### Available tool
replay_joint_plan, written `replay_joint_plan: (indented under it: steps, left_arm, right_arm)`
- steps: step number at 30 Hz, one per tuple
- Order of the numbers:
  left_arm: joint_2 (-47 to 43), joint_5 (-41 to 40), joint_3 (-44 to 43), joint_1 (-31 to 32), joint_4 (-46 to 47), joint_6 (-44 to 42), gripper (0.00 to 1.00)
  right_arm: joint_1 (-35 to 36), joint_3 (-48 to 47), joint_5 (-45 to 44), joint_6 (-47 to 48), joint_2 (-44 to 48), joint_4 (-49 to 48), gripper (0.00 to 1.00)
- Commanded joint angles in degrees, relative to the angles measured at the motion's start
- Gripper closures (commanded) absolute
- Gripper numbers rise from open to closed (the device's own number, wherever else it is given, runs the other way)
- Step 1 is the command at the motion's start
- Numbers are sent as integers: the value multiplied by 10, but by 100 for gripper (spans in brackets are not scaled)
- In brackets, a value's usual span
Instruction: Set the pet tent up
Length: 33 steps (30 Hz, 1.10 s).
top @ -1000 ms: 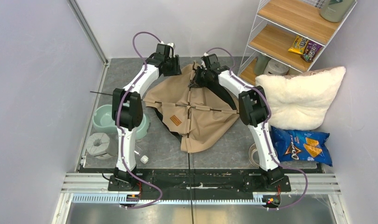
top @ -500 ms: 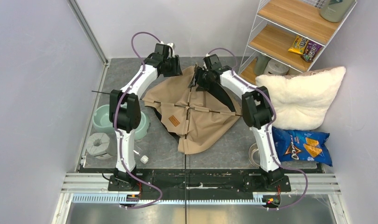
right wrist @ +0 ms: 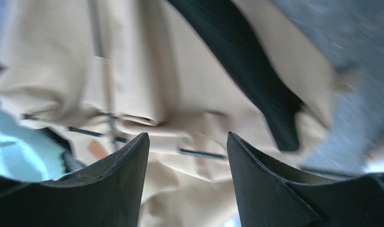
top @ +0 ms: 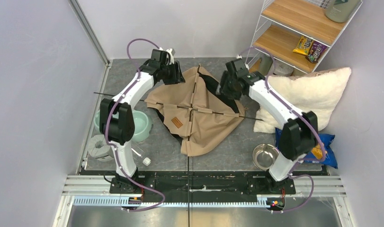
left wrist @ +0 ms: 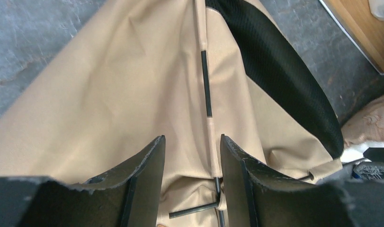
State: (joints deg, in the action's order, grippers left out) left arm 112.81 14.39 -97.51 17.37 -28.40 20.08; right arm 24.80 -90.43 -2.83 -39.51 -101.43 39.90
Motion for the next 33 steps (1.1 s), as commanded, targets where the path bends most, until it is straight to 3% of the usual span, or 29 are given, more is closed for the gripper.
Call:
replay_joint_plan:
  steps: [1, 7, 13, 20, 26, 33]
  left_arm:
    - [-70, 31, 56, 3, 44, 37, 47]
    - [-116, 32, 121, 18, 52, 49, 47]
    - [-164, 33, 185, 32, 47, 50, 47]
    - [-226, 52, 295, 58, 79, 51, 47]
    - [-253, 60, 372, 98, 139, 49, 52]
    - [-231, -28, 391, 126, 173, 59, 60]
  right_arm:
    - [-1, 107, -144, -43, 90, 77, 33]
    - [-1, 233, -210, -80, 178, 77, 34]
    - [-2, 284, -226, -114, 213, 72, 30]
    - [0, 308, -131, -68, 237, -19, 32]
    - [1, 308, -107, -48, 253, -31, 32]
    - [1, 324, -98, -53, 257, -43, 33]
